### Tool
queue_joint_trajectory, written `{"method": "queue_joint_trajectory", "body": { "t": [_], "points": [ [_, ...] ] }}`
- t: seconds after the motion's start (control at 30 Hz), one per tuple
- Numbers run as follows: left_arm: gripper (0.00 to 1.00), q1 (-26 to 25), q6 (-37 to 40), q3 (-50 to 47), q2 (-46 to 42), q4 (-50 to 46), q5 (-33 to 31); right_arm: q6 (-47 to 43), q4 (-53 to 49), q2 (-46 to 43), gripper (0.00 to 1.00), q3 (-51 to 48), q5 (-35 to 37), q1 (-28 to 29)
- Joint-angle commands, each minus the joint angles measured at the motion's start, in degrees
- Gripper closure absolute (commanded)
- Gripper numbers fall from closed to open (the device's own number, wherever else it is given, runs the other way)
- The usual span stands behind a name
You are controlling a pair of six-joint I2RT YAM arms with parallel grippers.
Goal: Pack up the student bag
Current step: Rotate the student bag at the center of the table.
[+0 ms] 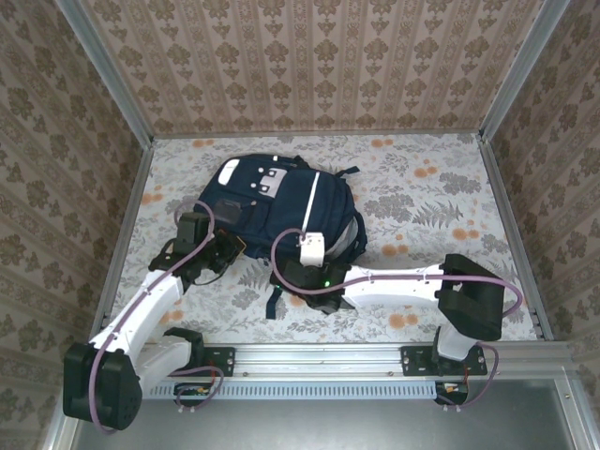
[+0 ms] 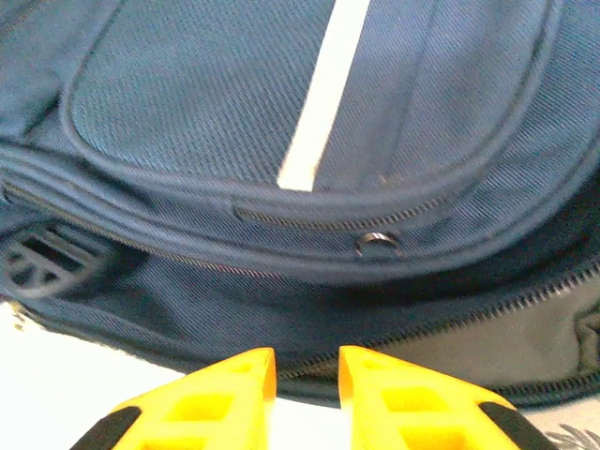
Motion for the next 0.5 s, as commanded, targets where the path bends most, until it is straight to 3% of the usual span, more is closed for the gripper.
{"method": "queue_joint_trajectory", "body": {
  "t": [0.0,0.3,0.47],
  "points": [
    [1.00,-2.1,-1.1,2.3,-1.5,2.3,0.4,-0.9,-4.4,0.7,0.77,-1.1,-1.7,-3.5],
    [1.00,-11.5,-5.9,0.9,-0.9,5.3,-1.6,-7.5,-1.4,-4.0,0.76,-8.8,-4.0,-12.4],
    [1.00,-15.7,-8.0,0.7,1.3,7.8,-4.0,-11.5,-2.1,-9.1,0.71,-9.9,-3.5,-12.3]
  ]
}}
